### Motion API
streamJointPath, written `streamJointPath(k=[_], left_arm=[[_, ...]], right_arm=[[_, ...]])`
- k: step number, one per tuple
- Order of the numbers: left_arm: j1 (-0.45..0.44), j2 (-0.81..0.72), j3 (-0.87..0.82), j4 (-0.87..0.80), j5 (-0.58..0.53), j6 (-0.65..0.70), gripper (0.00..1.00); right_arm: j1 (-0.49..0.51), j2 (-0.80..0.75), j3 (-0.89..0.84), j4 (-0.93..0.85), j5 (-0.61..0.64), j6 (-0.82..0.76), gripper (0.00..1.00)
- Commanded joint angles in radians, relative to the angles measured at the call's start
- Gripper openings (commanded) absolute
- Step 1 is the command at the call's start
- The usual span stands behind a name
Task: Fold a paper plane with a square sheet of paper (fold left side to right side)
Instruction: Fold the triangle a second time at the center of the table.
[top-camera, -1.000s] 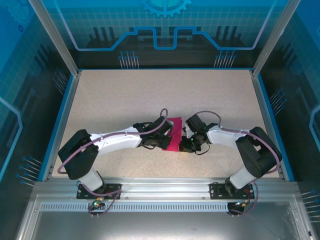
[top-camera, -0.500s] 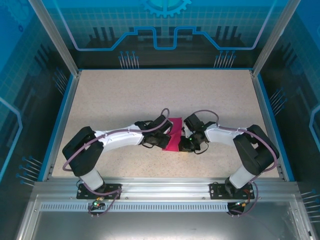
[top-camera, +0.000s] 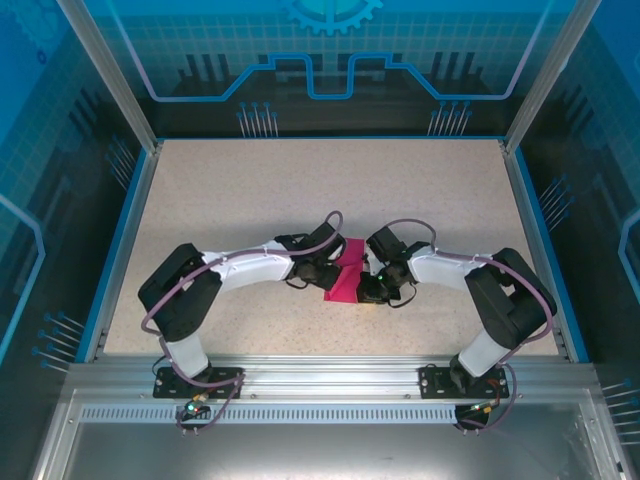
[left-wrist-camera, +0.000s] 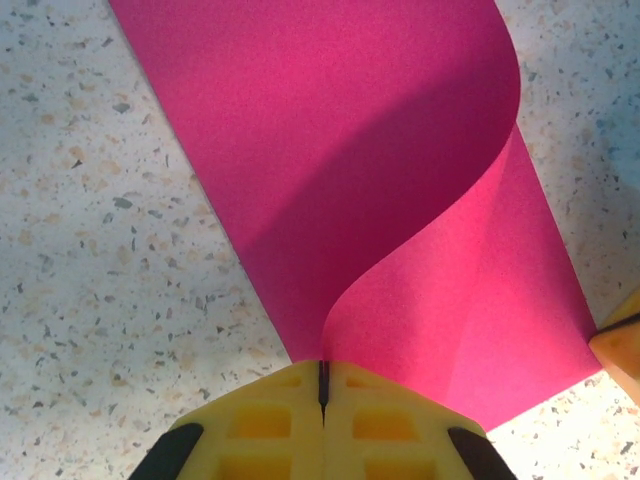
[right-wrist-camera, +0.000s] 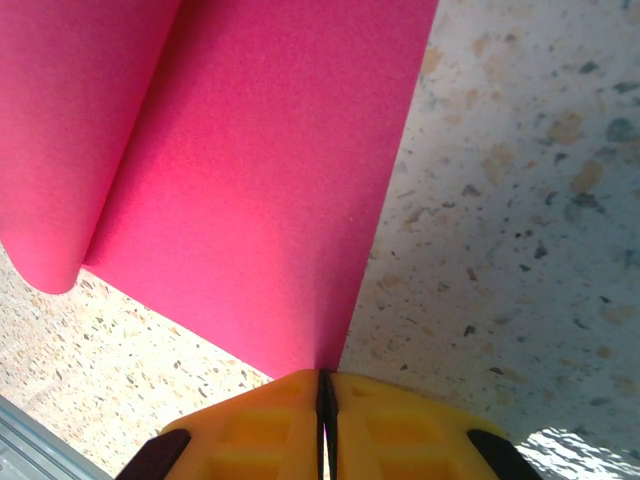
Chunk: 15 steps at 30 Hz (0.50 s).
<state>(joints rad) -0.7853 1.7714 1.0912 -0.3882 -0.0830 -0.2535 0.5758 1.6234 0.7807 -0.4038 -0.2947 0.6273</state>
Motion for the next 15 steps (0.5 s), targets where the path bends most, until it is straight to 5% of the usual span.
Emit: streamJointPath(k=[1, 15], left_arm=[[0.014, 0.026, 0.044, -0.007, 0.022, 0.031, 0.01], [0.027, 0.080, 0.075, -0.009, 0.023, 0.042, 0.01]], right_arm=[[0.024, 0.049, -0.008, -0.035, 0.060, -0.014, 0.11], [0.030, 0.072, 0.011, -0.047, 0.058, -0.021, 0.11]])
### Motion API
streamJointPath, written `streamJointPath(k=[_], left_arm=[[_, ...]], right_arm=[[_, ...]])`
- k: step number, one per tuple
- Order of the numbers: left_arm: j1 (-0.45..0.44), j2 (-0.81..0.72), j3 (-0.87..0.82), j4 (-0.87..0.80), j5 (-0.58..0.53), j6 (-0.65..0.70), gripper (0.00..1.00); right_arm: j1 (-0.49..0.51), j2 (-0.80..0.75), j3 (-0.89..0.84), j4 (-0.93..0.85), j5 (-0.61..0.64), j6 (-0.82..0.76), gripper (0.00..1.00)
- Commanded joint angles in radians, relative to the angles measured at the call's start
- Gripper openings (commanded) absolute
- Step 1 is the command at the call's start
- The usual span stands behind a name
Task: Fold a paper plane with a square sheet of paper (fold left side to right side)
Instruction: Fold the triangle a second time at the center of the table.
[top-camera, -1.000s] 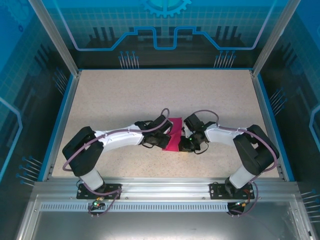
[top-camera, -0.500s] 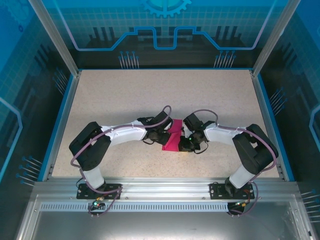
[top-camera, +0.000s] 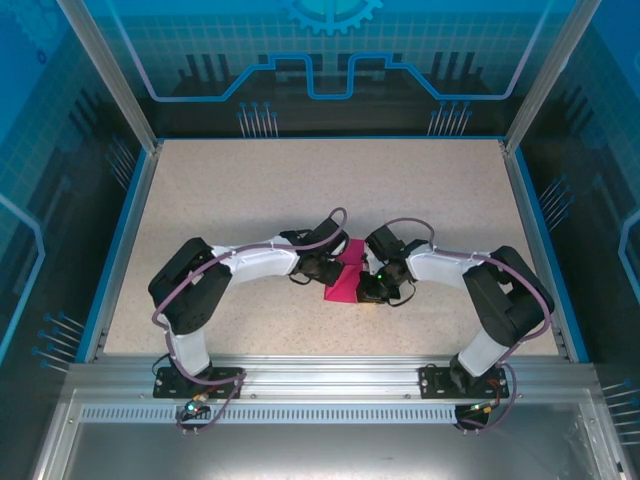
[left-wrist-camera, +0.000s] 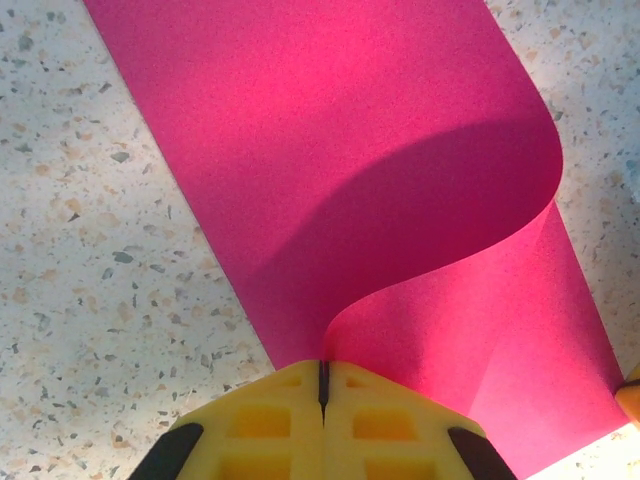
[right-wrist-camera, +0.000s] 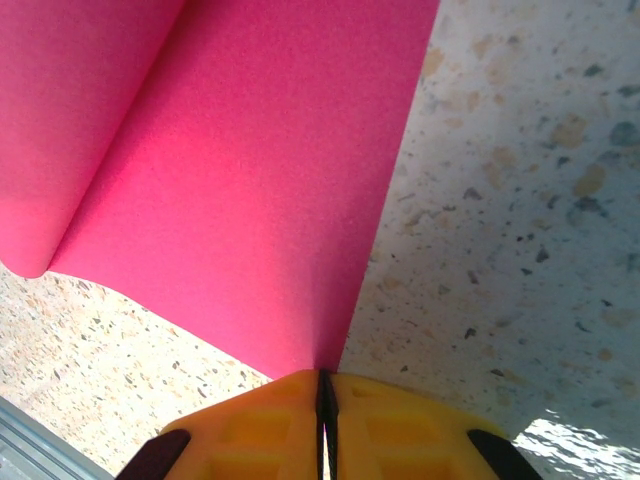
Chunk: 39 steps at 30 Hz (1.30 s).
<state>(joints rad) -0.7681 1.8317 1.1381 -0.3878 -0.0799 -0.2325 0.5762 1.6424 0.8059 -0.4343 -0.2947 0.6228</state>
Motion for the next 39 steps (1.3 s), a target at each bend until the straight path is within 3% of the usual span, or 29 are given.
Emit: streamJointPath(k=[1, 39], left_arm=[[0.010, 0.021, 0.029, -0.010, 0.019, 0.021, 0.01], [0.018, 0.012, 0.017, -0.033, -0.031, 0.012, 0.00]], right_arm=[[0.030, 0.054, -0.013, -0.018, 0.058, -0.017, 0.11], [0.036, 0.077, 0.004, -0.031, 0.059, -0.020, 0.11]])
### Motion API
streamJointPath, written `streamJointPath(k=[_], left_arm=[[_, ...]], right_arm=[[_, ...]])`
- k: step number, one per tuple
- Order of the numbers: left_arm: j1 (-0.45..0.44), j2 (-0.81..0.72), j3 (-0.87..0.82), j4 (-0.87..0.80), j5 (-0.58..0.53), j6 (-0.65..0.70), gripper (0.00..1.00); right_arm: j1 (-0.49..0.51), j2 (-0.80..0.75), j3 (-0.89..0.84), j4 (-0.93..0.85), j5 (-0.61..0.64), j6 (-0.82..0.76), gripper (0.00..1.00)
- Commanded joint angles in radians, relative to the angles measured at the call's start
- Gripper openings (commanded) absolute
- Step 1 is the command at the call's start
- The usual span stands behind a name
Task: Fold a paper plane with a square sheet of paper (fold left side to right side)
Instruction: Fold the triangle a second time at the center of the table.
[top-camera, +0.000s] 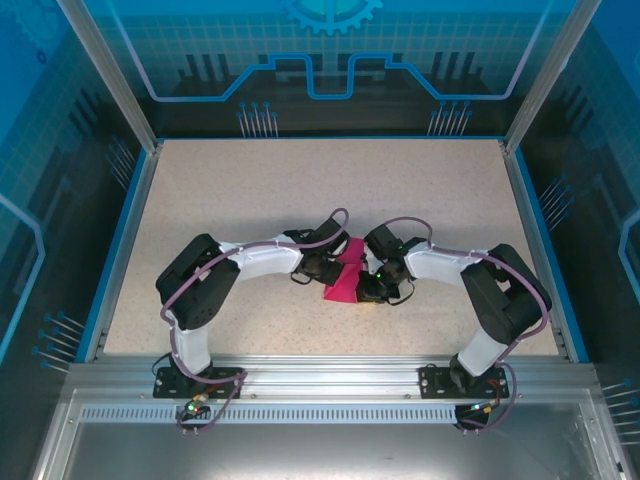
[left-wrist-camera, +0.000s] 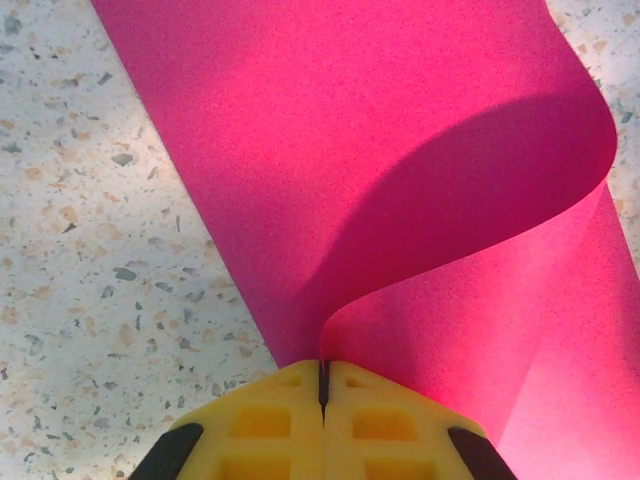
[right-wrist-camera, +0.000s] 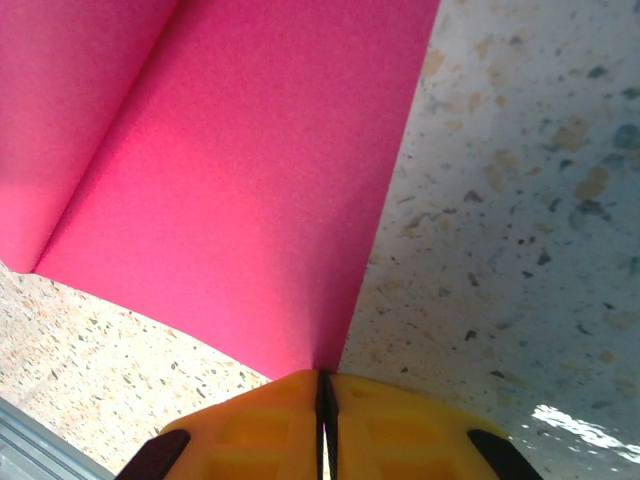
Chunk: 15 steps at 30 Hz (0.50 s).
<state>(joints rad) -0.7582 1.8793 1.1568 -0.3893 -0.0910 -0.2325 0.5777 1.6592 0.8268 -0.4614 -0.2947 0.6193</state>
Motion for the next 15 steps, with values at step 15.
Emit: streamJointPath(k=[15], left_arm=[[0.008, -0.057, -0.008, -0.046, -0.036, 0.013, 0.01]], right_arm=[[0.036, 0.064, -0.013, -0.008, 0.057, -0.017, 0.11]])
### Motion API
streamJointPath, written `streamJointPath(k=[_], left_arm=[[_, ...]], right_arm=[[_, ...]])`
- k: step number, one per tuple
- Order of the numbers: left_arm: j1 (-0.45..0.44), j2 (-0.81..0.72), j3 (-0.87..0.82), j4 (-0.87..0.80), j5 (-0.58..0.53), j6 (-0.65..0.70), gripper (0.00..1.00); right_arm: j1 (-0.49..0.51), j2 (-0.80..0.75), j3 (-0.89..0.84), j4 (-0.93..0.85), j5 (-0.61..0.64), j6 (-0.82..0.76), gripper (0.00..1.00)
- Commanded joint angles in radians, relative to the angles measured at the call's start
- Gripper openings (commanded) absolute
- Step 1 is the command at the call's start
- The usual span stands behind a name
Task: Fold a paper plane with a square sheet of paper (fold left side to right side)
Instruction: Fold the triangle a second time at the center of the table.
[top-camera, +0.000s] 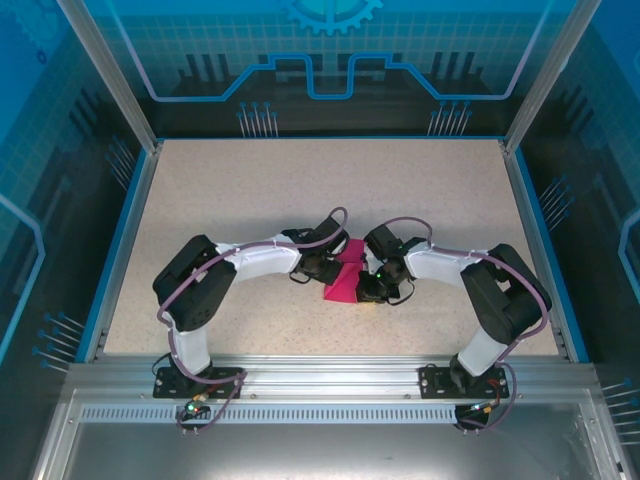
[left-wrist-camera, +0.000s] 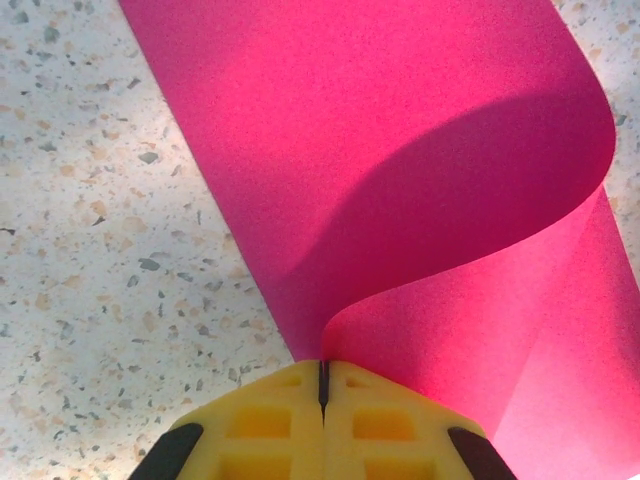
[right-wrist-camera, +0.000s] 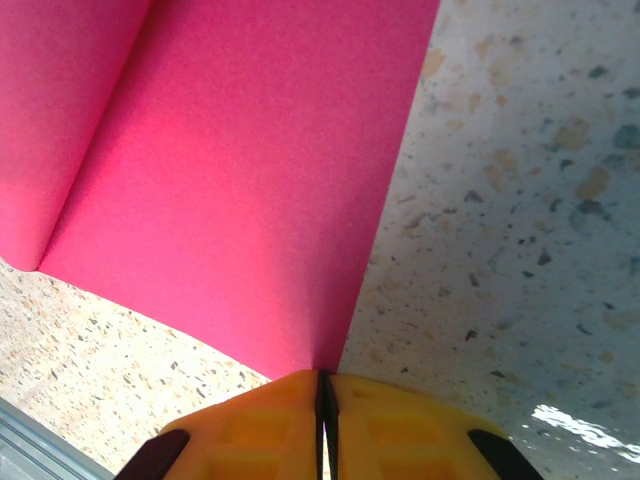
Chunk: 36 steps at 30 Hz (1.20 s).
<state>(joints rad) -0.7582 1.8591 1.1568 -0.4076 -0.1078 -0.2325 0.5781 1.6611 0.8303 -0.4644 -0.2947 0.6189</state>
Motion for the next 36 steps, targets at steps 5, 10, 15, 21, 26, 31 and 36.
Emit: streamJointPath(k=[5, 10, 15, 21, 26, 31, 36], left_arm=[[0.008, -0.029, -0.003, -0.026, -0.015, 0.013, 0.01], [0.007, -0.008, 0.001, -0.019, -0.009, 0.012, 0.01], [0.008, 0.011, 0.001, -0.010, -0.004, 0.009, 0.01], [0.008, 0.041, 0.005, 0.004, 0.011, 0.001, 0.01], [0.008, 0.060, 0.009, 0.003, 0.010, 0.001, 0.01], [0.008, 0.062, 0.003, 0.007, 0.016, -0.002, 0.01], [0.008, 0.056, 0.001, 0.005, 0.019, -0.003, 0.01]], right_arm=[[0.037, 0.065, -0.015, -0.006, 0.057, -0.018, 0.11], [0.037, 0.068, -0.014, -0.006, 0.057, -0.018, 0.11], [0.037, 0.070, -0.011, -0.007, 0.057, -0.019, 0.11], [0.038, 0.070, -0.010, -0.008, 0.056, -0.021, 0.12], [0.038, 0.064, -0.015, 0.002, 0.051, -0.022, 0.12], [0.035, 0.008, -0.022, 0.034, 0.030, -0.032, 0.13], [-0.024, -0.111, -0.035, 0.051, -0.034, -0.040, 0.20]])
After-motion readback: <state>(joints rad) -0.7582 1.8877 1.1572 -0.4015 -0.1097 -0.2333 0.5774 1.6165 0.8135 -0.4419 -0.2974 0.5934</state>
